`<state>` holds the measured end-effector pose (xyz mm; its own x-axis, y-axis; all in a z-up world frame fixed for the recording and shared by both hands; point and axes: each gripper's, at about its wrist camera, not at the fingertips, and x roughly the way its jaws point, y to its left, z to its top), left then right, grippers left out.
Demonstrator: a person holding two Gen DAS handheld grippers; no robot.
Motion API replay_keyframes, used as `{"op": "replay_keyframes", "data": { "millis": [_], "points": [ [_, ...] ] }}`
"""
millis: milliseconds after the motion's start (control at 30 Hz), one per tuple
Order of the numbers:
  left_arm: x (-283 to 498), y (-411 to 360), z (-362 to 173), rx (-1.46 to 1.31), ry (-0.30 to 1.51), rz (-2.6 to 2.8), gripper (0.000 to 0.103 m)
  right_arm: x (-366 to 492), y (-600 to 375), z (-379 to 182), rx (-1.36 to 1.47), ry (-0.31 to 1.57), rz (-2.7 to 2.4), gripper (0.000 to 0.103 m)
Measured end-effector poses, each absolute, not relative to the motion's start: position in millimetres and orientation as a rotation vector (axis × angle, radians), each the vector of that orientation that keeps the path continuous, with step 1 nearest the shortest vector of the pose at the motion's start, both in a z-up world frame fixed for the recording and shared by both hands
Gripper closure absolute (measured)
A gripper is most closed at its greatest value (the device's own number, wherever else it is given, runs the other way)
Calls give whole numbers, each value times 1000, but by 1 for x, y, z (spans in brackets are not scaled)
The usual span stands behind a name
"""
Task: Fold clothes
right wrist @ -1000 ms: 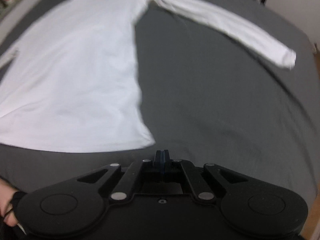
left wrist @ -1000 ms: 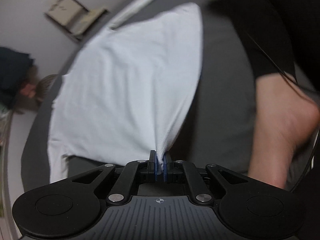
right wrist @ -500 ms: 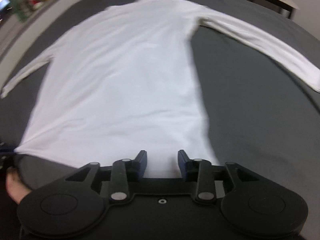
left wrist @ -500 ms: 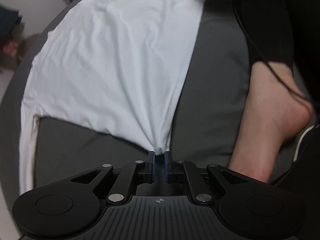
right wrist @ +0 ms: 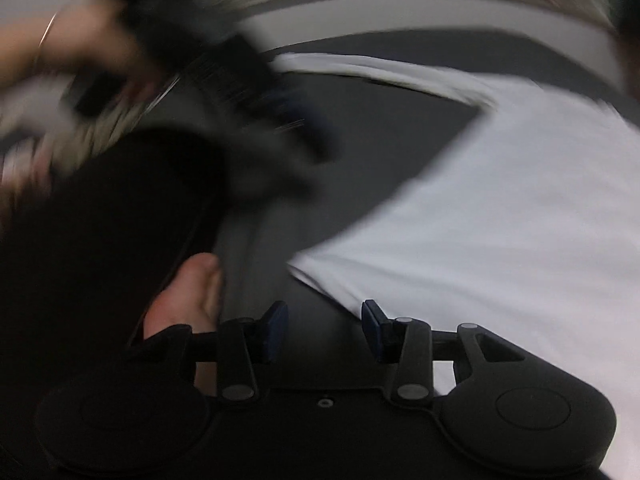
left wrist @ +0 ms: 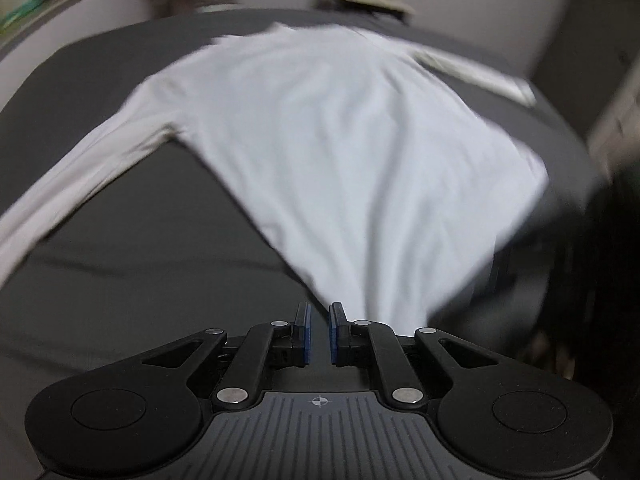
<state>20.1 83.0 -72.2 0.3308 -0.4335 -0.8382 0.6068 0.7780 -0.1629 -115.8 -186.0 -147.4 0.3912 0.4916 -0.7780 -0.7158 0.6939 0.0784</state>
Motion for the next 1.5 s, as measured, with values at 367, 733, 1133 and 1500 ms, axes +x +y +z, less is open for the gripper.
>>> {"op": "replay_keyframes", "data": {
  "millis": [367,733,1133,1500],
  "points": [
    [48,155,-102,-177,989,-494,95,-84,-166,-175,-189,896,876,98],
    [75,284,-137,-599,705,-122,95,-46,-232,-140,231,867,912,44],
    [120,407,-161,-587,522,404,94,-1,-313,-185,526,816,823,43],
    [141,399,-192,-522,636,376,94,5,-309,-197,519,865,915,34]
  ]
}}
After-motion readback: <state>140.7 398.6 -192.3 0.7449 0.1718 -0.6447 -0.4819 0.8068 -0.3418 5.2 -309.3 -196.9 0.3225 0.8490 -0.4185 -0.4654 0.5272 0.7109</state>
